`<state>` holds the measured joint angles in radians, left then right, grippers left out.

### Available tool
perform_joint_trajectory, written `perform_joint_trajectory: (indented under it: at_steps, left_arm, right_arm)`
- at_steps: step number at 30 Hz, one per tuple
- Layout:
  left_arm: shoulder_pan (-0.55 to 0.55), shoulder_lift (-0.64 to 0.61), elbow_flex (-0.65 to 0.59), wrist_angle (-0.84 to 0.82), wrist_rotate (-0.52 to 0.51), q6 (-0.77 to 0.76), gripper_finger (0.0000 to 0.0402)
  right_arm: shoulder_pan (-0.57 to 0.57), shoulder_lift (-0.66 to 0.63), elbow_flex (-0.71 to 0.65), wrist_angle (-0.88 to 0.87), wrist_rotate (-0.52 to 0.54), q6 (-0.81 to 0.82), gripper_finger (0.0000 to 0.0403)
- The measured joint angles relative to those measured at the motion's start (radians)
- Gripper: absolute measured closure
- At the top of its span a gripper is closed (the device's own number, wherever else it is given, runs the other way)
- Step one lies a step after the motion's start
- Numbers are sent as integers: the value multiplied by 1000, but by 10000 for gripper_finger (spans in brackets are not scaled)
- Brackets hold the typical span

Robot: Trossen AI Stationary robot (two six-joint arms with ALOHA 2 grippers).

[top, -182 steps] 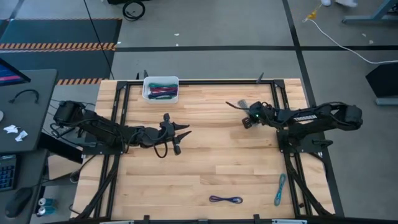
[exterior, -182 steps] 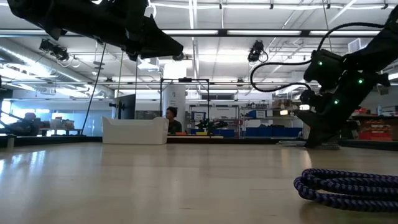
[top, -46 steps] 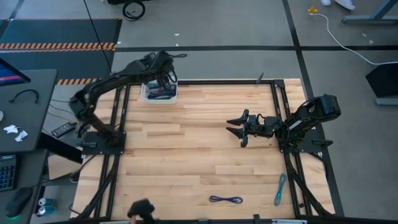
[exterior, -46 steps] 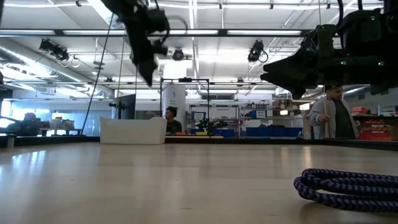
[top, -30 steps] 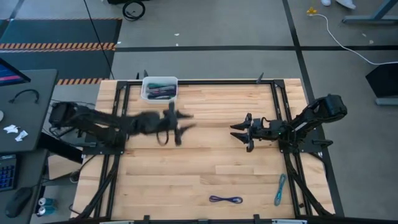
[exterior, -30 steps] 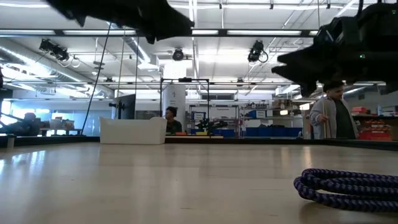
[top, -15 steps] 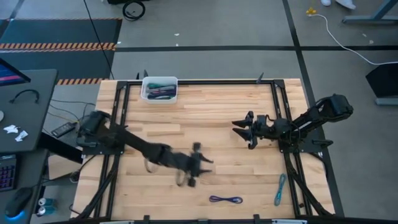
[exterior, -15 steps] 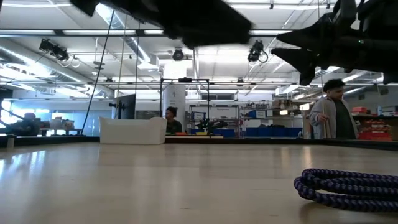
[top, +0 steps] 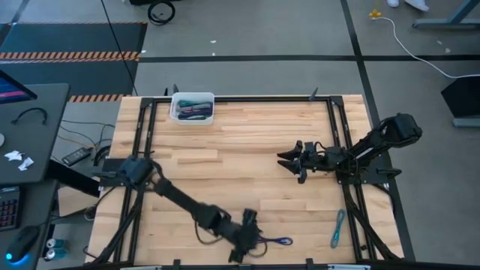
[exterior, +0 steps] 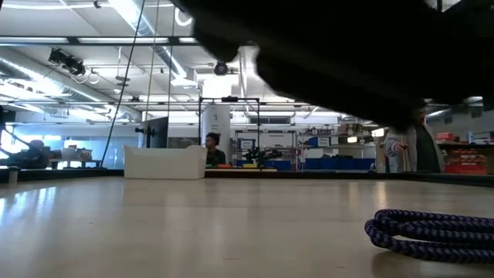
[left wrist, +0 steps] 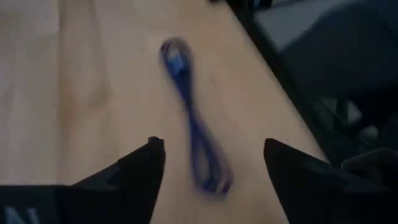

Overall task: Pick and place USB-C Cables
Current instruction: Put the blue USB cable into the white bin

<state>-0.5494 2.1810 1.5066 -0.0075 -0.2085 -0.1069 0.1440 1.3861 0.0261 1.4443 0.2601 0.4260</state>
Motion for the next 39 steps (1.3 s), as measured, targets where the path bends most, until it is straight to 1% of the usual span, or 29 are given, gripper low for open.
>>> perform_joint_trajectory:
  at_steps: [1,2,3,5,6,7,8,11,13,15,18,20,24,27,28,30,32,33,36,38,39]
  left_arm:
    - [-9,33,13,62,-23,-15,114]
    - [-20,50,15,94,-51,-33,107]
    - [-33,59,11,87,-95,-48,103]
    - [-39,113,40,171,-150,-93,99]
    - [-48,119,38,161,-193,-125,99]
    - [-55,125,38,144,-238,-126,100]
    - [-55,149,55,161,-259,-140,103]
    - [-59,176,59,137,-294,-178,114]
    - [-51,194,75,152,-283,-212,125]
    - [-49,201,77,140,-247,-254,139]
    - [-43,214,80,142,-225,-280,174]
    - [-42,214,81,140,-220,-293,207]
    - [-37,214,81,129,-207,-295,298]
    - [-28,214,81,122,-167,-296,372]
    - [-24,214,81,119,-165,-308,378]
    - [-19,213,80,119,-180,-341,378]
    - [-18,208,79,112,-218,-351,379]
    - [-18,202,78,99,-252,-339,378]
    - [-18,177,55,15,-412,-300,378]
    - [-8,149,2,-35,-507,-325,378]
    - [1,132,-37,-40,-536,-338,379]
  right_arm:
    - [10,-2,-11,-2,0,2,231]
    - [19,5,-7,-2,0,2,231]
    - [28,11,0,-1,0,2,231]
    - [50,7,-13,2,0,2,231]
    - [59,13,-8,3,0,2,231]
    - [67,18,-1,5,0,2,231]
    - [78,13,-8,4,-1,2,231]
    - [105,19,-2,7,-7,2,231]
    - [124,10,-16,9,-6,2,231]
    - [138,15,-12,12,-4,2,231]
    - [156,11,-20,17,1,1,231]
    - [168,12,-21,12,1,0,231]
    - [177,17,-17,11,1,-2,231]
    - [178,18,-17,1,2,-2,231]
    - [178,18,-17,-4,3,-2,231]
    - [178,19,-17,-14,3,-2,231]
    - [178,20,-17,-29,2,1,231]
    - [178,20,-17,-35,2,2,231]
    - [178,20,-17,-57,1,2,231]
    - [178,20,-17,-62,1,2,231]
    - [178,20,-17,-62,1,2,231]
